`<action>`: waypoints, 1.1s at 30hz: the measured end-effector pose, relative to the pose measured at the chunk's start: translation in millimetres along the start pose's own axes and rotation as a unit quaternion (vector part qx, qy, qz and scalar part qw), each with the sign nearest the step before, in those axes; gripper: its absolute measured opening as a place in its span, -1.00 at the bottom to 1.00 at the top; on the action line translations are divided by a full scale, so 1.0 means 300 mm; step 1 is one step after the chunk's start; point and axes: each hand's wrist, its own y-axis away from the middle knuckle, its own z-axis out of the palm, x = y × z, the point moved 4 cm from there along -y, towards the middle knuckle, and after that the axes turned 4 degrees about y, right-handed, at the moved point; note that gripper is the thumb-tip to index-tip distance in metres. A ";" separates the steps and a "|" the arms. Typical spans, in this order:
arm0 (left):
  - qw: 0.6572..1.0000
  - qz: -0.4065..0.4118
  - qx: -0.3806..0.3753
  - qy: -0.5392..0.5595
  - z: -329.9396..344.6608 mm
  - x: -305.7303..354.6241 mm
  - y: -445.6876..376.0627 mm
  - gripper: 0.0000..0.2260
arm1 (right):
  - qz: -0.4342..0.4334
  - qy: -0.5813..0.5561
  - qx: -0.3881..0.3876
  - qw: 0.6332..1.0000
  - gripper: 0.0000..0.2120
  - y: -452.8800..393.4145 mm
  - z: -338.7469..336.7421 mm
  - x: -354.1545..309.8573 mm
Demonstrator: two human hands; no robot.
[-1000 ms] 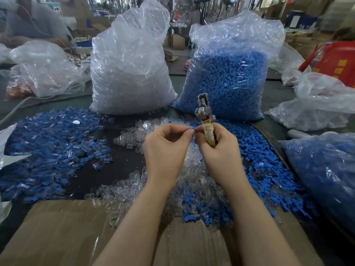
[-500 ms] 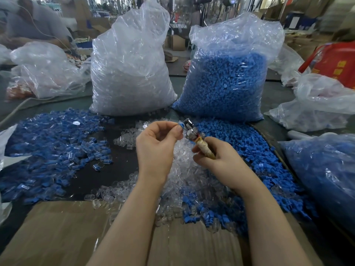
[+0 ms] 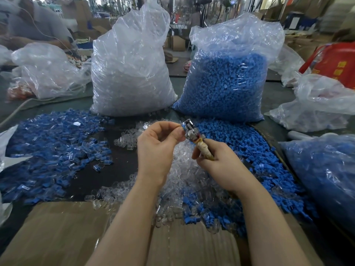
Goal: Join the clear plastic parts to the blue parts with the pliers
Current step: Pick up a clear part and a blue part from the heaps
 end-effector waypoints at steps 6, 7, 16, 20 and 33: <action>1.000 -0.007 -0.004 0.001 0.001 -0.005 0.000 -0.89 | 0.001 0.016 0.009 1.000 -0.80 -0.003 0.003 0.006; 1.000 -0.010 -0.003 0.001 0.000 -0.006 0.000 -0.90 | 0.002 0.017 0.007 1.000 -0.80 -0.003 0.004 0.006; 0.987 -0.133 0.055 0.072 -0.057 -0.029 -0.016 -0.94 | 0.007 0.036 0.054 0.998 -0.90 -0.007 -0.008 0.014; 0.925 -0.218 0.213 0.228 -0.196 -0.049 -0.048 -0.92 | 0.052 0.076 0.112 0.989 -0.89 -0.006 -0.046 0.057; 0.735 -0.126 0.449 0.491 -0.504 -0.046 -0.028 -0.91 | 0.220 0.218 0.192 0.931 -0.81 0.018 -0.139 0.191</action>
